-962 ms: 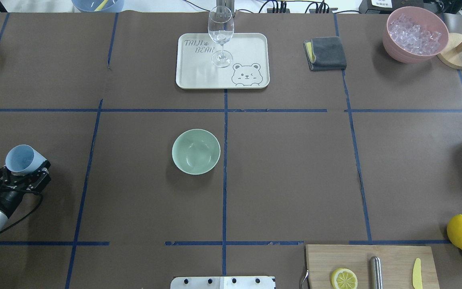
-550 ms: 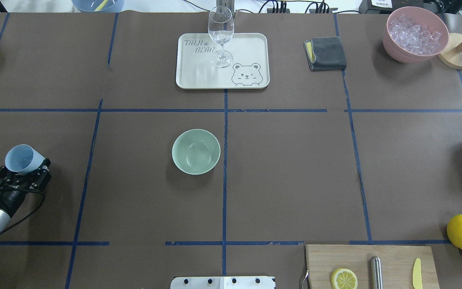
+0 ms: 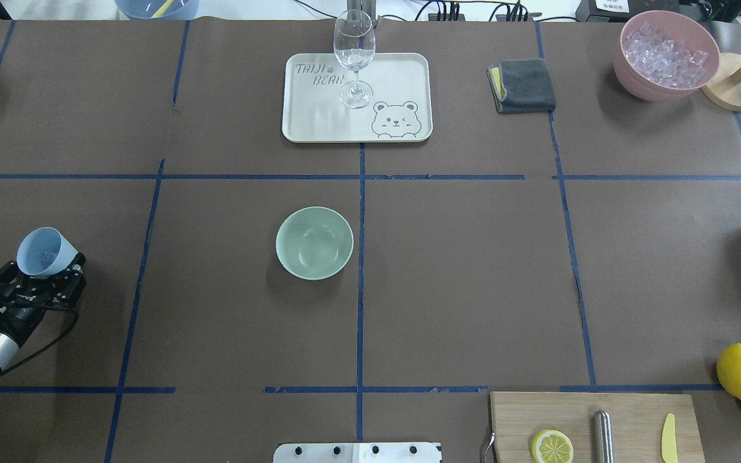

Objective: Pour ice into bowl

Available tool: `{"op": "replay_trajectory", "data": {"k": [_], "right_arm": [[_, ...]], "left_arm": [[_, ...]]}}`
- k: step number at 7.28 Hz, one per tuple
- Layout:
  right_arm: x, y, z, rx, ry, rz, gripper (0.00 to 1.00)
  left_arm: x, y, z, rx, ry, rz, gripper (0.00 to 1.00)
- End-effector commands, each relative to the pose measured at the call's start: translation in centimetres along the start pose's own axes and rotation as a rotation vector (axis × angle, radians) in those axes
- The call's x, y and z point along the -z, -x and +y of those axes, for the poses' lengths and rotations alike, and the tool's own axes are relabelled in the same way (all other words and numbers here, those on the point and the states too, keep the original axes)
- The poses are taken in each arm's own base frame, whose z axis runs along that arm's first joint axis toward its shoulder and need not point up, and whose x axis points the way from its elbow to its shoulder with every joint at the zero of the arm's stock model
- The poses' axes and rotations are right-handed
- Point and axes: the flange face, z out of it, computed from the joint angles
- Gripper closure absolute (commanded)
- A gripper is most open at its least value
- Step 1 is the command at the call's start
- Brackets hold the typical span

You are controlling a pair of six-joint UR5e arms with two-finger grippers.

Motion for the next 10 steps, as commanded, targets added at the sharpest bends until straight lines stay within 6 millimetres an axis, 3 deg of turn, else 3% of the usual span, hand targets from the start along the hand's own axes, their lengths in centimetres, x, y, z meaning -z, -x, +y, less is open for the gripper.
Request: {"op": "replay_trajectory", "data": {"k": [1, 2, 4, 5, 6, 8, 10], "right_arm": [[-0.1, -0.1, 0.1, -0.003, 0.002, 0.0, 0.0], [0.0, -0.3, 0.2, -0.01, 0.0, 0.0, 0.0], [-0.1, -0.9, 0.8, -0.027, 0.002, 0.002, 0.0], [0.0, -1.1, 0.9, -0.033, -0.001, 0.002, 0.0], [0.1, -1.3, 1.1, -0.039, -0.003, 0.004, 0.0], [0.0, -1.8, 1.4, -0.051, -0.001, 0.004, 0.0], [0.1, -2.1, 1.5, -0.059, -0.002, 0.005, 0.0]], "left_arm": [[-2.5, -2.0, -5.4, -0.175, 0.009, 0.079, 1.0], [-3.9, -3.2, -7.2, -0.343, -0.007, 0.102, 1.0], [-7.2, -10.6, -11.8, -0.462, -0.101, 0.127, 1.0], [-9.4, -16.5, -14.4, -0.581, -0.081, 0.106, 1.0], [-10.4, -21.1, -17.0, -0.667, -0.057, 0.086, 1.0], [-11.0, -24.9, -18.7, -0.791, -0.022, 0.071, 1.0], [-10.5, -27.2, -18.7, -0.968, -0.043, 0.088, 1.0]]}}
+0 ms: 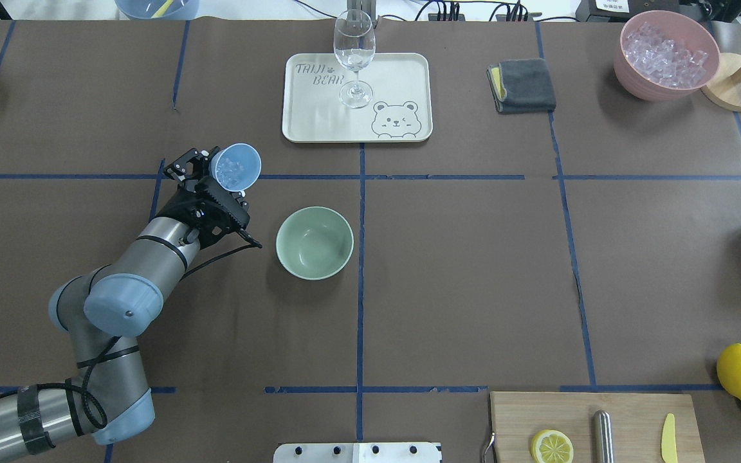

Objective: Pour ice into bowl

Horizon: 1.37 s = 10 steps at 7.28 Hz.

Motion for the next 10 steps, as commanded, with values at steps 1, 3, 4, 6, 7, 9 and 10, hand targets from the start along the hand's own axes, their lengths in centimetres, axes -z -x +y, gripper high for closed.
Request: {"op": "replay_trajectory", "data": {"k": [1, 3, 4, 6, 7, 9, 10], "right_arm": [[0.0, -0.2, 0.1, -0.007, -0.001, 0.001, 0.0], [-0.1, -0.6, 0.2, -0.015, 0.002, 0.0, 0.0], [-0.2, -0.7, 0.3, -0.017, 0.004, 0.0, 0.0], [-0.2, -0.8, 0.3, -0.022, 0.003, -0.001, 0.0], [0.0, -1.1, 0.4, -0.029, -0.003, -0.003, 0.0], [0.2, -1.3, 0.5, -0.033, -0.006, -0.003, 0.0], [0.2, -1.3, 0.5, -0.033, -0.006, -0.003, 0.0]], "left_arm": [[1.5, -3.6, -2.3, -0.173, -0.022, 0.01, 1.0], [2.7, -5.4, -2.6, -0.298, -0.023, -0.033, 1.0], [3.6, -6.0, -2.6, -0.421, -0.009, -0.101, 1.0], [4.9, -7.8, -2.3, -0.559, 0.013, -0.153, 1.0], [5.0, -7.8, -2.4, -0.652, 0.026, -0.172, 1.0], [5.1, -7.9, -4.2, -0.838, 0.029, -0.179, 1.0], [5.1, -7.9, -4.2, -0.879, 0.033, -0.179, 1.0]]}}
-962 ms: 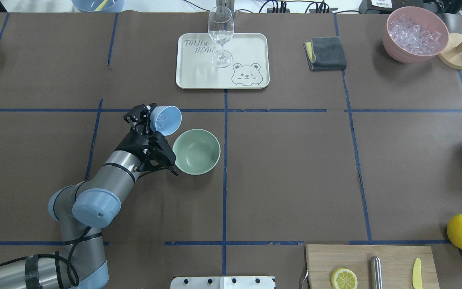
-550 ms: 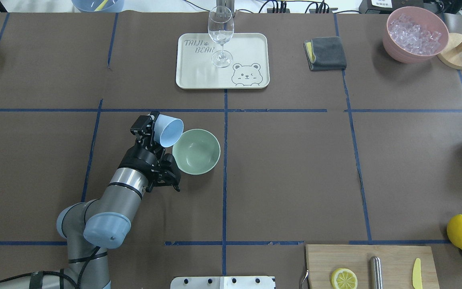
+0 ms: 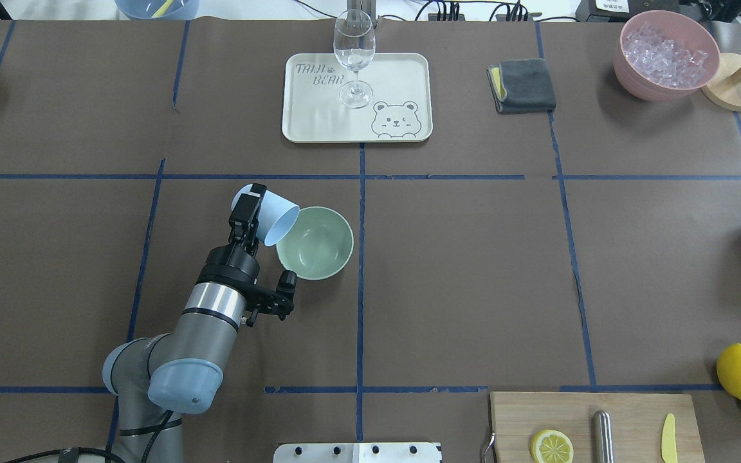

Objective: Pour ice into bowl

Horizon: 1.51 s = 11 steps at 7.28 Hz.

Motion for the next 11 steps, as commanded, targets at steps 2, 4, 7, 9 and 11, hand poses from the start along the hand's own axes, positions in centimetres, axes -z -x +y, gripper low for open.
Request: {"op": "replay_trajectory", "data": {"k": [2, 4, 7, 9, 11], "right_arm": [[0.0, 0.0, 0.0, -0.001, -0.001, 0.0, 0.0], [0.0, -0.1, 0.0, -0.001, -0.001, 0.001, 0.0], [0.0, 0.0, 0.0, -0.001, -0.001, 0.0, 0.0], [-0.1, -0.1, 0.1, -0.003, 0.002, 0.0, 0.0], [-0.1, -0.1, 0.1, -0.001, 0.002, 0.0, 0.0]], "left_arm": [[-0.1, 0.5, -0.7, -0.222, 0.0, -0.007, 1.0], [-0.2, 2.0, -1.3, -0.403, 0.046, -0.046, 1.0], [-0.2, 2.0, -1.3, -0.434, 0.049, -0.046, 1.0], [-0.3, 3.3, -1.1, -0.385, 0.046, -0.066, 1.0], [-1.1, 6.5, 0.3, -0.128, 0.021, -0.132, 1.0]]}}
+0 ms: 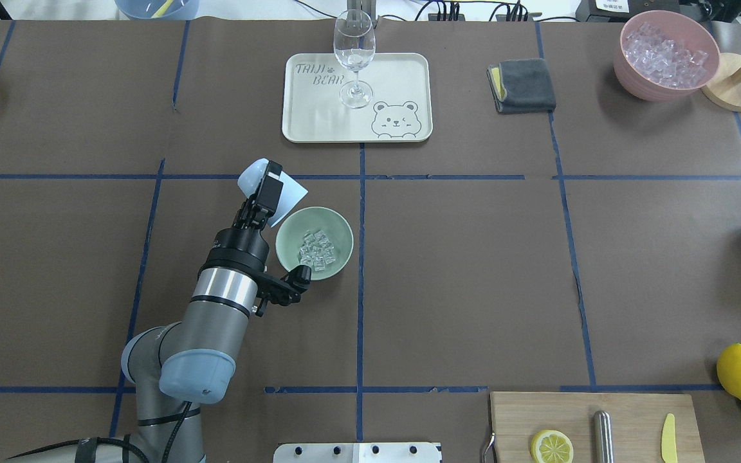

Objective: Pour ice into bowl

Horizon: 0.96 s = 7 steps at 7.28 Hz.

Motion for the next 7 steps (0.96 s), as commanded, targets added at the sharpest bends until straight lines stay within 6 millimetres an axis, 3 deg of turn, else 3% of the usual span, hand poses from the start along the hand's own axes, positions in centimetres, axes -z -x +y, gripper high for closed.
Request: {"op": "replay_trajectory", "data": {"k": [1, 2, 3, 4, 5, 7], "right_arm": [[0.0, 0.0, 0.0, 0.0, 0.0, -0.001, 0.0], [0.0, 0.0, 0.0, 0.002, 0.0, -0.001, 0.0], [0.0, 0.0, 0.0, 0.002, 0.0, -0.001, 0.0], [0.0, 0.0, 0.0, 0.002, 0.0, -0.001, 0.0], [0.0, 0.0, 0.0, 0.002, -0.001, -0.001, 0.0], [0.0, 0.0, 0.0, 0.002, -0.001, -0.001, 0.0]], "left_arm": [[-1.4, 1.3, 1.7, 0.233, -0.05, -0.017, 1.0], [-2.1, 1.3, 2.3, 0.359, -0.067, -0.007, 1.0], [-2.3, -1.2, 3.3, 0.608, -0.115, 0.065, 1.0], [-2.1, -2.2, 3.6, 0.771, -0.127, 0.097, 1.0], [-1.3, -3.1, 5.4, 0.923, -0.132, 0.1, 1.0], [-0.6, -4.0, 6.6, 1.416, -0.153, 0.181, 1.0]]}}
